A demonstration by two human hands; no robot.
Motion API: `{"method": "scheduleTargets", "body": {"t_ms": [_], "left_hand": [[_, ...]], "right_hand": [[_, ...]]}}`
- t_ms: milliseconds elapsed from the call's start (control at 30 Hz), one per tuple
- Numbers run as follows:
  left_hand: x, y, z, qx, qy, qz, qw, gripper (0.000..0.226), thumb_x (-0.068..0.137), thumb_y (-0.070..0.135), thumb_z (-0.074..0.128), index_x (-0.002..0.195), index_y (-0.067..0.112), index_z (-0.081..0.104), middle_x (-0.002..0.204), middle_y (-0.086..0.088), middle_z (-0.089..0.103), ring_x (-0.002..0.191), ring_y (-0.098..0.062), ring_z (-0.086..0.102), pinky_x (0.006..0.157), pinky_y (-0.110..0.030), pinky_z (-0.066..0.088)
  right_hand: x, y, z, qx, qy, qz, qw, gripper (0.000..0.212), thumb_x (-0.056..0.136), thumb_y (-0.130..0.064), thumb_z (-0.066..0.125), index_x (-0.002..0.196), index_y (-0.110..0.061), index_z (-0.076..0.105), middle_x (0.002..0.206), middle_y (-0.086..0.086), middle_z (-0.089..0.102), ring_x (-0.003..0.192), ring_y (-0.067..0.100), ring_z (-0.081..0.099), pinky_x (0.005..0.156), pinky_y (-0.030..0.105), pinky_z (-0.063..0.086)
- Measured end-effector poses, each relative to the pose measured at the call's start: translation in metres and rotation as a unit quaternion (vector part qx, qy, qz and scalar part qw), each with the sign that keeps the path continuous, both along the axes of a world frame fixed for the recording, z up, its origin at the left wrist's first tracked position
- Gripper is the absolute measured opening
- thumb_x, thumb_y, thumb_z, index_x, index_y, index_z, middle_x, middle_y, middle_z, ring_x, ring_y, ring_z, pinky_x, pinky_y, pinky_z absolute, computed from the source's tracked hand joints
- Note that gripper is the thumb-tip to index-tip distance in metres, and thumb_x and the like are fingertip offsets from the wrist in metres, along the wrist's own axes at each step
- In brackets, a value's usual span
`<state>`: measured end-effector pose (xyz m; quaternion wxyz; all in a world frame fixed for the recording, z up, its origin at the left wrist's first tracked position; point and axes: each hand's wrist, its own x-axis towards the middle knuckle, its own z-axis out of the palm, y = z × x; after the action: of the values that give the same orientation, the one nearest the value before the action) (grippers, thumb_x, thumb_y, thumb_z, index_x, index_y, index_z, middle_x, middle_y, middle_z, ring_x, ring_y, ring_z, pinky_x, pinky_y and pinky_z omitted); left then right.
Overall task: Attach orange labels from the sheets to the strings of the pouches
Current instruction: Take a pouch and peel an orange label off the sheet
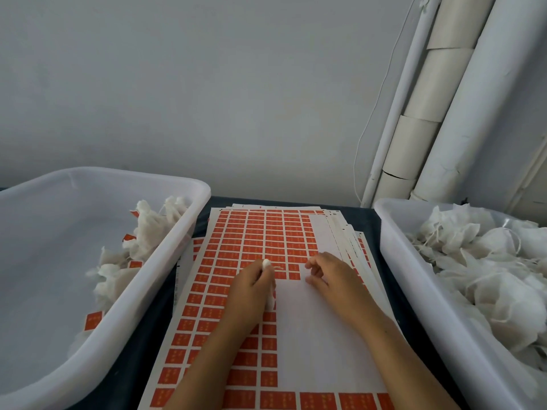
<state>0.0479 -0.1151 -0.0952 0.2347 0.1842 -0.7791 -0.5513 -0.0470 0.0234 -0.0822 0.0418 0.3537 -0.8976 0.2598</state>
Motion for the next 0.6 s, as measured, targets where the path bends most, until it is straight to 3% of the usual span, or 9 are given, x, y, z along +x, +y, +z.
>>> {"method": "scheduleTargets", "body": {"t_ms": [100, 233, 500, 600], "left_hand": [[0.000, -0.003, -0.003, 0.048, 0.000, 0.019, 0.999, 0.037, 0.100, 0.030, 0.040, 0.067, 0.018, 0.052, 0.058, 0.004, 0.053, 0.052, -0.005, 0.048, 0.053, -0.013, 0.040], [0.000, -0.003, -0.004, 0.076, 0.009, 0.022, 0.997, 0.038, 0.100, 0.028, 0.041, 0.065, 0.018, 0.052, 0.056, 0.006, 0.053, 0.050, -0.002, 0.049, 0.051, -0.011, 0.040], [0.000, -0.002, -0.004, 0.084, 0.015, 0.025, 0.996, 0.038, 0.100, 0.028, 0.039, 0.067, 0.017, 0.052, 0.062, 0.000, 0.053, 0.057, -0.010, 0.048, 0.057, -0.017, 0.041], [-0.001, -0.003, -0.005, 0.091, 0.013, 0.022, 0.996, 0.038, 0.101, 0.029, 0.038, 0.068, 0.016, 0.053, 0.065, -0.003, 0.056, 0.060, -0.013, 0.051, 0.061, -0.020, 0.043]], "right_hand": [[-0.004, -0.006, 0.006, 0.094, 0.078, 0.046, 0.991, 0.023, 0.092, -0.027, 0.056, 0.114, -0.022, 0.061, 0.122, -0.006, 0.059, 0.107, 0.010, 0.058, 0.094, 0.014, 0.036], [-0.007, -0.012, 0.010, 0.147, 0.151, 0.109, 0.972, 0.026, 0.093, -0.029, 0.055, 0.118, -0.023, 0.060, 0.127, -0.007, 0.058, 0.112, 0.010, 0.057, 0.099, 0.014, 0.036], [-0.011, -0.012, 0.010, 0.183, 0.183, 0.136, 0.956, 0.033, 0.095, -0.030, 0.051, 0.126, -0.019, 0.054, 0.133, -0.005, 0.055, 0.117, 0.012, 0.056, 0.103, 0.018, 0.035], [-0.008, -0.012, 0.008, 0.195, 0.202, 0.128, 0.951, 0.035, 0.091, -0.027, 0.058, 0.123, -0.015, 0.058, 0.127, 0.000, 0.060, 0.111, 0.017, 0.061, 0.100, 0.022, 0.040]]}}
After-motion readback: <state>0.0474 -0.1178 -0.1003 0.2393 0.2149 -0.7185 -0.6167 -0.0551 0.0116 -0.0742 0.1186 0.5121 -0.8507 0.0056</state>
